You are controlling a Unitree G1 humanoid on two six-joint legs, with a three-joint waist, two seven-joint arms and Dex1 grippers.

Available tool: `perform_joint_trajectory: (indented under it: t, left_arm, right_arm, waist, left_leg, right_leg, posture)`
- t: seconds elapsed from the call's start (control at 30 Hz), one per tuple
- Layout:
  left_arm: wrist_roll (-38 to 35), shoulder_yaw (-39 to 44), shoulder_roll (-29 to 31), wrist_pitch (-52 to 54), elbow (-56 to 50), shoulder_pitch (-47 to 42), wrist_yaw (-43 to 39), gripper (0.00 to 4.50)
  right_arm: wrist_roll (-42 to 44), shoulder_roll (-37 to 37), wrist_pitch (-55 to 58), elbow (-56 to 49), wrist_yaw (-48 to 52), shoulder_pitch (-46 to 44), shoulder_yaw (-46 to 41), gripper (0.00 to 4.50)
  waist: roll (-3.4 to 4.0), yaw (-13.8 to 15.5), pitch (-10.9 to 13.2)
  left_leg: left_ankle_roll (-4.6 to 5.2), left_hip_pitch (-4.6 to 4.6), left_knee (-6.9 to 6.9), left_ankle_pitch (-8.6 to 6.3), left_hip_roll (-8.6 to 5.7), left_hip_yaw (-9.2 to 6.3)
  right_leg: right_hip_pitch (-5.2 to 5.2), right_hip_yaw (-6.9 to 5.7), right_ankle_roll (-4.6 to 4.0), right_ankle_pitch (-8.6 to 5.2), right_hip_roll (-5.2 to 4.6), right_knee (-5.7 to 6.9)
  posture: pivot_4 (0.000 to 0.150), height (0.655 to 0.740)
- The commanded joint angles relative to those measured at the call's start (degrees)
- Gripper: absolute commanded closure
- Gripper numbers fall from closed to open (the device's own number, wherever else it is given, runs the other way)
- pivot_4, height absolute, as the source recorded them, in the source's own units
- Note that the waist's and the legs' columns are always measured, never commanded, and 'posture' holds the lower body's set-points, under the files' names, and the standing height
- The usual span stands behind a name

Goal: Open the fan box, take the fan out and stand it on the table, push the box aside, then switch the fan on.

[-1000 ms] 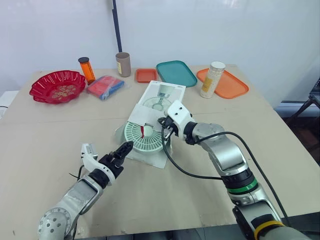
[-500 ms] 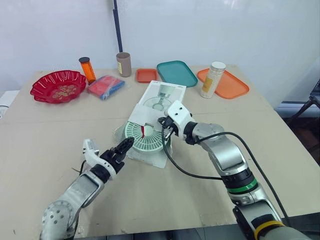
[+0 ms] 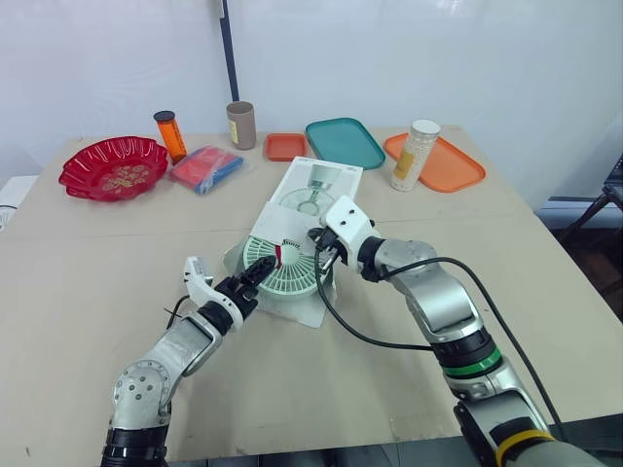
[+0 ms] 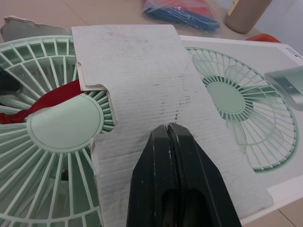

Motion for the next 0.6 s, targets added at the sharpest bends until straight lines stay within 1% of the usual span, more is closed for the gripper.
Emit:
perform_joint_trajectory:
  t: [0.03,0.07,0.1,0.17,0.43,0.6]
  left_arm:
    - [0.5,0.5,-0.2,0.8,-1.7,1.1,-1.1,1.85]
    - [0.8,0.5,-0.3,0.9,-1.6,1.2,-1.3,2.27]
    - [1.0,0.5,-0.3,1.0,-1.5,1.3,-1.5,2.52]
    - [1.2,0.6,-0.4,1.0,-1.3,1.3,-1.7,2.78]
    - [0.9,0.7,-0.5,1.2,-1.9,1.9,-1.7,2.83]
    - [-0.9,1.7,-1.2,0.7,-4.1,7.2,-0.4,2.83]
  right_arm:
    - [-1.1,-0.4,1.3,2.5,-0.2,1.2,1.2,4.50]
    - [-1.1,-0.4,1.3,2.5,-0.2,1.2,1.2,4.50]
    - [-1.1,-0.4,1.3,2.6,-0.2,1.2,1.2,4.50]
    - [-1.1,-0.4,1.3,2.6,-0.2,1.2,1.2,4.50]
    - [-1.3,-0.6,1.4,2.3,0.0,1.3,1.1,4.50]
    - [-1.5,-0.8,1.4,2.1,0.1,1.5,1.2,4.50]
  waist:
    - [0.00,0.0,0.0]
    - [0.00,0.0,0.0]
    - [-0.01,0.0,0.0]
    - [-0.01,0.0,0.0]
    - [-0.01,0.0,0.0]
    - [-0.01,-0.2,0.0]
  left_leg:
    - [0.00,0.00,0.00,0.00,0.00,0.00]
    - [0.00,0.00,0.00,0.00,0.00,0.00]
    - [0.00,0.00,0.01,0.00,0.00,0.00]
    - [-0.02,0.01,0.01,0.01,0.00,0.00]
    - [-0.04,0.01,0.01,0.02,0.01,0.00]
    - [-0.05,0.02,0.00,-0.04,0.06,0.02]
  right_leg:
    - [0.00,0.00,0.00,0.00,0.00,0.00]
    - [0.01,0.00,0.01,0.00,0.00,0.00]
    - [0.01,0.00,0.01,0.00,0.00,0.00]
    - [0.02,0.00,0.28,-0.14,0.01,0.00]
    - [0.02,0.00,0.30,-0.13,0.01,-0.01]
    - [0.00,0.04,0.25,-0.15,0.05,-0.03]
  posture:
    - [0.150,0.7400]
    - [0.150,0.7400]
    - [0.150,0.7400]
    - [0.150,0.7400]
    - [0.150,0.7400]
    - [0.150,0.7400]
